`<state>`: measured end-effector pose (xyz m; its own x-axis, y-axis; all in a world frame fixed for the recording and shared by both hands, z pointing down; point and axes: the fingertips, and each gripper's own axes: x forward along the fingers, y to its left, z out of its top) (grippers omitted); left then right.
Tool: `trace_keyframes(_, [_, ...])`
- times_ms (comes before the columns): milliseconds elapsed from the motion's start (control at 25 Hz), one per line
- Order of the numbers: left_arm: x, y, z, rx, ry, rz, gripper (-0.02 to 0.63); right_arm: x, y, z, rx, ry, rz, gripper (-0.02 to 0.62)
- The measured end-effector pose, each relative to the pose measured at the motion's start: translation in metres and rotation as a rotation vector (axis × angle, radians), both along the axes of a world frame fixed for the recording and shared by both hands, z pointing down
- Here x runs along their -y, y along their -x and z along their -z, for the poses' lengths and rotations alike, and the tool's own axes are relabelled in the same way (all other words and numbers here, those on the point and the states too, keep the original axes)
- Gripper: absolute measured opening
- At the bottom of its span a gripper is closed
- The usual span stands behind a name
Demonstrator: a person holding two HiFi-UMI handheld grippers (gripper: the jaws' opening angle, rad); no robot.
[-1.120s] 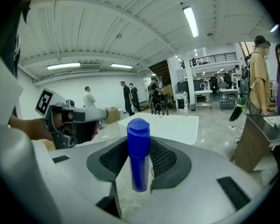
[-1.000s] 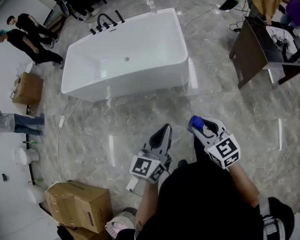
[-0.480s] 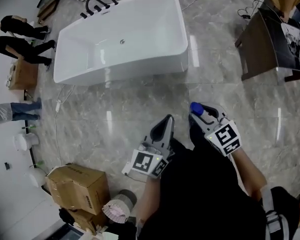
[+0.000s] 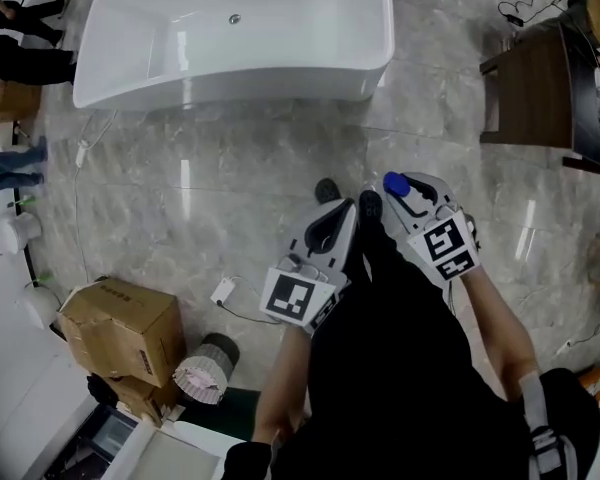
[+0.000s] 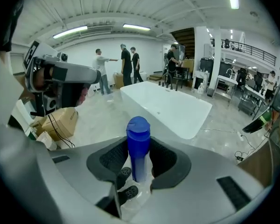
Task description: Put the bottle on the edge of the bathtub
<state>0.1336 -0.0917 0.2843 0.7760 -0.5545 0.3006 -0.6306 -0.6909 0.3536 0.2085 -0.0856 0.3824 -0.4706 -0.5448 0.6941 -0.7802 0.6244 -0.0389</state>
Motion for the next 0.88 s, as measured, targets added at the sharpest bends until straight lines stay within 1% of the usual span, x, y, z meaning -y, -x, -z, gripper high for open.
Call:
trace_keyframes(120, [0.022,0.012,-0.016,0.007,0.025,-0.008,0.011,0.024,0.008,-0.024,-0.050,0.029,0.027,0.146])
trace_keyframes(280, [0.050,0.018,-0.034,-0.032,0.034,-0.023,0.011,0.053,0.014,-0.063,-0.108,0.077,0.053,0.144])
trace_keyframes(400, [0.071,0.024,-0.056,-0.038,0.052,-0.050,0.011,0.077,0.019,-0.093,-0.134,0.088,0.062,0.144])
trace_keyframes(520, [0.089,0.031,-0.085,-0.041,0.059,-0.076,0.011,0.099,0.026,-0.133,-0.161,0.091,0.072,0.144])
trace_keyframes(680, [0.104,0.039,-0.122,-0.037,0.077,-0.104,0.011,0.117,0.030,-0.190,-0.183,0.137,0.058,0.143])
trace_keyframes(880, [0.123,0.052,-0.172,-0.037,0.116,-0.071,0.011,0.140,0.030,-0.266,-0.241,0.180,0.069,0.143])
